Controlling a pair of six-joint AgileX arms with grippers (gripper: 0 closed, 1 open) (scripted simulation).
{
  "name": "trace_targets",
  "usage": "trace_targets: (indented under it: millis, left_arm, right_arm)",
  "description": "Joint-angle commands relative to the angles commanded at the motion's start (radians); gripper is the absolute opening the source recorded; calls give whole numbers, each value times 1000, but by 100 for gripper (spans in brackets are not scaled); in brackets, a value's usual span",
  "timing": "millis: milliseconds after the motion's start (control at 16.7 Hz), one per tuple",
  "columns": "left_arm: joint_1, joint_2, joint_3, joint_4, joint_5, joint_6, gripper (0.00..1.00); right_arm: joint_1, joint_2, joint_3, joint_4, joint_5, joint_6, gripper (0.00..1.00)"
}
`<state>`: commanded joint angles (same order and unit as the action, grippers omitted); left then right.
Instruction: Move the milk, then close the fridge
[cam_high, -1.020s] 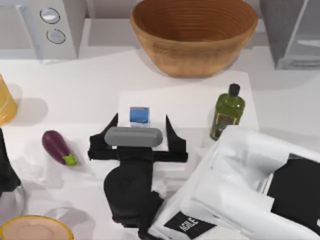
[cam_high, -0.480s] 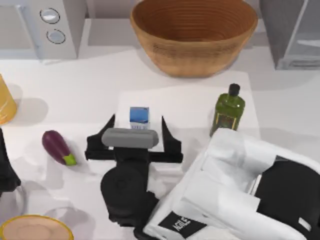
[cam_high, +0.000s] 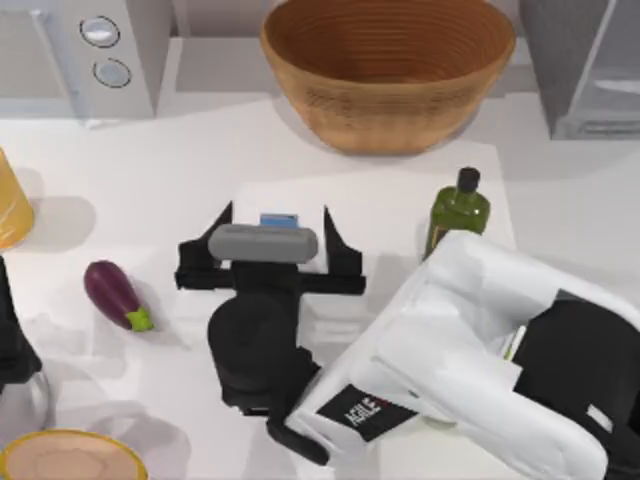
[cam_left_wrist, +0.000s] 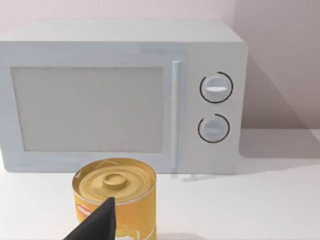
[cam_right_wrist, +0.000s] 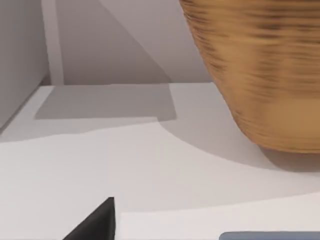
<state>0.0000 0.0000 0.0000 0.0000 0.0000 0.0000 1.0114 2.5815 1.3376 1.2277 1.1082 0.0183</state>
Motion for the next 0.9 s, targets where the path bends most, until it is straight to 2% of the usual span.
trace_targets:
  millis: [780,900]
  left_arm:
    - [0,0,0,0,0,0,100]
    - [0,0,0,0,0,0,100]
  right_arm:
    - [0,0,0,0,0,0,2]
    - [0,0,0,0,0,0,0]
